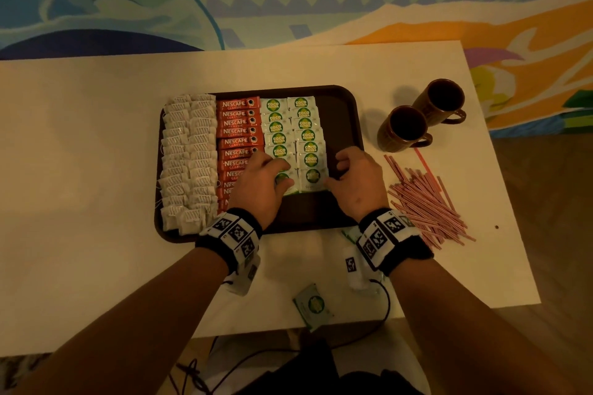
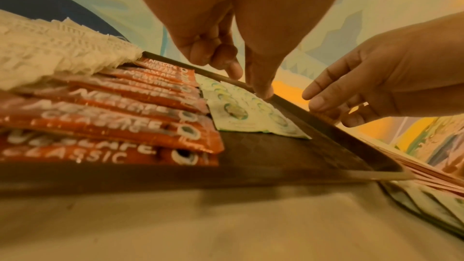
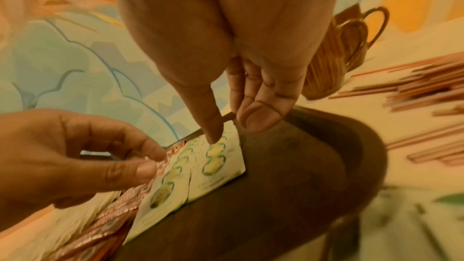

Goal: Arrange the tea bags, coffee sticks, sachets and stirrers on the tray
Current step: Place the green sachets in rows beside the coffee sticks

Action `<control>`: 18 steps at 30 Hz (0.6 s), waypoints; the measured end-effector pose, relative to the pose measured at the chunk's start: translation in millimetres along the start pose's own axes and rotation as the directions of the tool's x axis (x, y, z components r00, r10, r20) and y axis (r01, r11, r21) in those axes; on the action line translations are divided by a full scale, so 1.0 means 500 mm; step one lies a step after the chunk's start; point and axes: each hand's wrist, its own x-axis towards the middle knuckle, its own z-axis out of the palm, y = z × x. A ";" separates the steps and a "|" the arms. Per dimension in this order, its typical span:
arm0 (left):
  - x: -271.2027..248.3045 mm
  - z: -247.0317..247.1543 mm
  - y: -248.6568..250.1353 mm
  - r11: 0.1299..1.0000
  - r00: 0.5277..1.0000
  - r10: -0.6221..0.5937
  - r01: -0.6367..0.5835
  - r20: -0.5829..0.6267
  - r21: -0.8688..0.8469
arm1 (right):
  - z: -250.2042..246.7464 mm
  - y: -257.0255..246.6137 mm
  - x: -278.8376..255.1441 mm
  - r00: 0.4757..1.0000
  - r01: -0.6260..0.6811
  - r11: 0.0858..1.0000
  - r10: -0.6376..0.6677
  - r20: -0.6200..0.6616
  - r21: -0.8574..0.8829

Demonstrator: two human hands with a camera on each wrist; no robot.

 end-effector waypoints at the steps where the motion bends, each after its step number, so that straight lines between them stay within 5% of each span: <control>1: -0.006 -0.001 0.005 1.000 1.000 0.021 -0.021 0.009 -0.009 | -0.013 0.006 -0.007 1.000 -0.008 1.000 0.008 0.014 -0.005; 11: -0.104 0.023 0.072 0.989 0.955 0.148 -0.149 0.258 -0.015 | -0.100 0.111 -0.126 0.984 -0.045 0.998 0.050 0.172 -0.036; 18: -0.180 0.053 0.089 0.979 0.782 0.095 -0.185 0.616 0.083 | -0.110 0.175 -0.185 0.972 -0.154 0.980 0.173 0.161 -0.126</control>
